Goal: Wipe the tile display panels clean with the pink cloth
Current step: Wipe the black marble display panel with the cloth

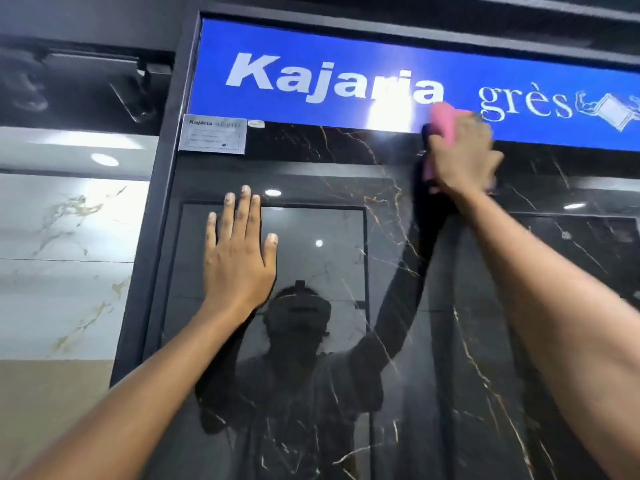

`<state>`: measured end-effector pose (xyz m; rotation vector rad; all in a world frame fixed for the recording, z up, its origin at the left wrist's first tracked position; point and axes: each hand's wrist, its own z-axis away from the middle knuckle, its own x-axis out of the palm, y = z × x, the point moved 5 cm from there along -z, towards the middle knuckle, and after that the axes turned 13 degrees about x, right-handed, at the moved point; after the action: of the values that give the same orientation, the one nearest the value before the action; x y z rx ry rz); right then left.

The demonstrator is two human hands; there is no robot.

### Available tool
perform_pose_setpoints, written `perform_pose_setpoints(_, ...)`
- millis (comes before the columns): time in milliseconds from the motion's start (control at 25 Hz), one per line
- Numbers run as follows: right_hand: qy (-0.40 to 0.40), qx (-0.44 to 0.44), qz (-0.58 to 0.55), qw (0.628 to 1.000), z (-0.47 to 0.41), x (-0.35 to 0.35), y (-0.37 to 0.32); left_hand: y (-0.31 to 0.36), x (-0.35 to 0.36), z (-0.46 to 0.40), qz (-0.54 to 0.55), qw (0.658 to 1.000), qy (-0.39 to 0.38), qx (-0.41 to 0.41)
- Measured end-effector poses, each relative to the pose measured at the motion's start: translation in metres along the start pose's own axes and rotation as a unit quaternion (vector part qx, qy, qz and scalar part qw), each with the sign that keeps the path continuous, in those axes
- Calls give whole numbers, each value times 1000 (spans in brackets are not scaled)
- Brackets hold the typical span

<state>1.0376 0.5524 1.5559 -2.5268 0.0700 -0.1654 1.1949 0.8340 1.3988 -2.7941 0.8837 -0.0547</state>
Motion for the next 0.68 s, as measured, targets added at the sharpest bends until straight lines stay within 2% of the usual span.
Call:
perform_pose_setpoints(80,20,25,34,999,12,-10,36,1,-4,-1,-4,1000,-6,-10)
perform_pose_setpoints(120,21,-20,27,999,42,-6,42,1,-7,-2,-10,1000,-3,-27)
perform_pose_setpoints(160,9,-105,7,994,80,-2,48,8,-11,-4,-15,999,5,-47)
perform_pose_setpoints(200,-22,-236,4,971,127,3,56,21,-12,-8,-11,998,18,-60)
perform_pose_setpoints(240,-61,-383,29,921,175,7,72,41,-12,-14,1,998,31,-57)
perform_pose_setpoints(280,-70,-478,56,874,198,5,95,66,-9,-22,17,998,40,-43)
perform_pose_setpoints(320,-67,-514,63,853,191,-2,114,90,-3,-30,33,998,40,-28)
perform_pose_setpoints(360,-63,-478,48,875,156,-13,128,112,5,-36,42,998,31,-22)
perform_pose_setpoints(400,-35,-381,24,924,106,-24,140,127,13,-38,43,999,16,-27)
perform_pose_setpoints(440,-10,-248,10,969,53,-35,153,135,20,-39,34,999,5,-35)
perform_pose_setpoints(480,14,-116,-2,993,1,-47,164,139,24,-39,18,999,-1,-43)
perform_pose_setpoints(520,21,-12,-10,1000,-42,-55,170,138,26,-38,4,999,-3,-47)
perform_pose_setpoints(560,26,57,-7,998,-72,-59,166,137,27,-37,-3,999,-2,-47)
perform_pose_setpoints(600,31,81,-3,996,-86,-58,152,135,28,-36,-4,999,-1,-44)
perform_pose_setpoints(640,30,55,-1,998,-87,-51,129,135,28,-35,-2,999,-1,-44)
perform_pose_setpoints(680,8,-8,-4,1000,-75,-39,103,135,28,-34,2,999,1,-45)
